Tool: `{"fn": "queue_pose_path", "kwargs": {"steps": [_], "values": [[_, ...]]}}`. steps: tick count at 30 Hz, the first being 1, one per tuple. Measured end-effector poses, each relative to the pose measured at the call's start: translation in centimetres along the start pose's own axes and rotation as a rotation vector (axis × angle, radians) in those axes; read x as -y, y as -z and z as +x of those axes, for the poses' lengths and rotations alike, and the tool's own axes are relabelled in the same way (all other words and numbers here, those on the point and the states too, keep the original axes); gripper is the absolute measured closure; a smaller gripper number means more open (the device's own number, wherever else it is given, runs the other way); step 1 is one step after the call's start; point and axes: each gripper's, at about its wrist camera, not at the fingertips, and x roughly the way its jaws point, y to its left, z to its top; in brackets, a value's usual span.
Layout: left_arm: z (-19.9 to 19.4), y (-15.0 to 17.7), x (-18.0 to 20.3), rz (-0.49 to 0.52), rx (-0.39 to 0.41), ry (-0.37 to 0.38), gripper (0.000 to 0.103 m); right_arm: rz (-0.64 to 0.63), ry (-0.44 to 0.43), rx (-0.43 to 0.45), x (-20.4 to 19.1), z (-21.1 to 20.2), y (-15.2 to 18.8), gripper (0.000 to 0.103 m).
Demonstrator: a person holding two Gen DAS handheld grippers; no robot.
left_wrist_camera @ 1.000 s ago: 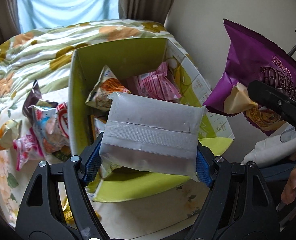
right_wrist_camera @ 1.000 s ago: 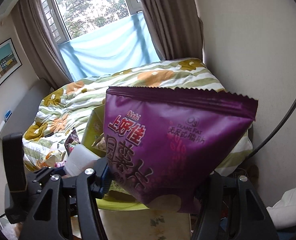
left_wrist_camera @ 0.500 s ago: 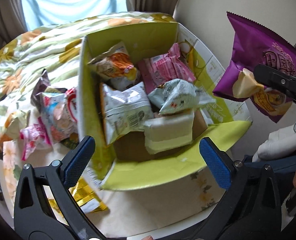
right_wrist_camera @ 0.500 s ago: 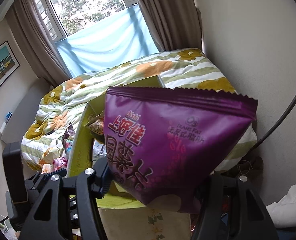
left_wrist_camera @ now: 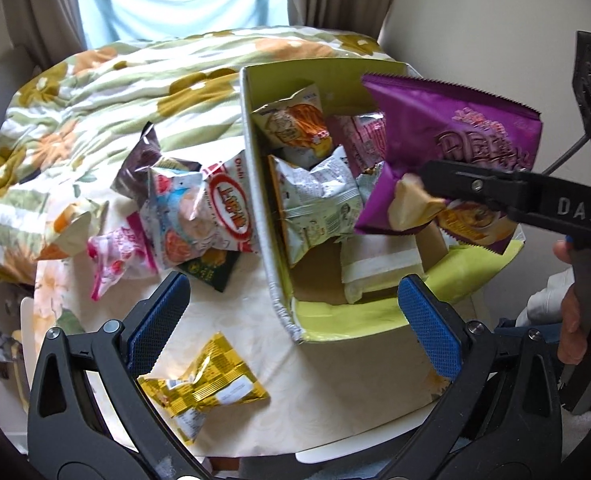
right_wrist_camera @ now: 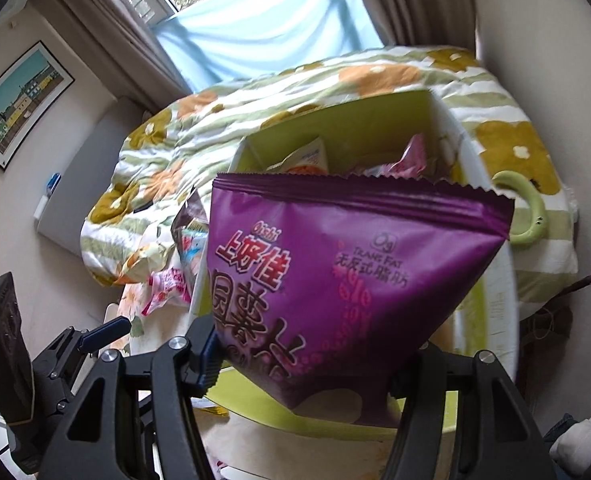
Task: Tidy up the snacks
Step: 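Drop the clear packet into the box with the left tool while the right tool drops the purple bag in, then move both open tools back to the snack bags on the table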
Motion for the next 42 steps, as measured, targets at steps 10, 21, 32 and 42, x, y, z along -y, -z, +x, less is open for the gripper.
{"fn": "queue_pose_path", "kwargs": {"steps": [10,21,32,42], "values": [[0.5,0.8,-1.3,-0.028,-0.016,0.002,0.000,-0.012,0.044,0.053,0.5,-0.2,1.8,0.000],[-2.6,1.0,-1.4,-0.023,0.043,0.005,0.000,-0.073,0.106,0.060,-0.1,-2.4,2.4,0.000],[-8.9,3.4,-6.1,-0.127,0.124,-0.066,0.000,-0.160,0.008,0.086,-4.4,-5.1,3.0,0.000],[-11.7,6.2,-14.1,-0.236,0.156,-0.135,0.000,-0.254,-0.028,0.127,-11.4,-4.5,3.8,0.000]]}}
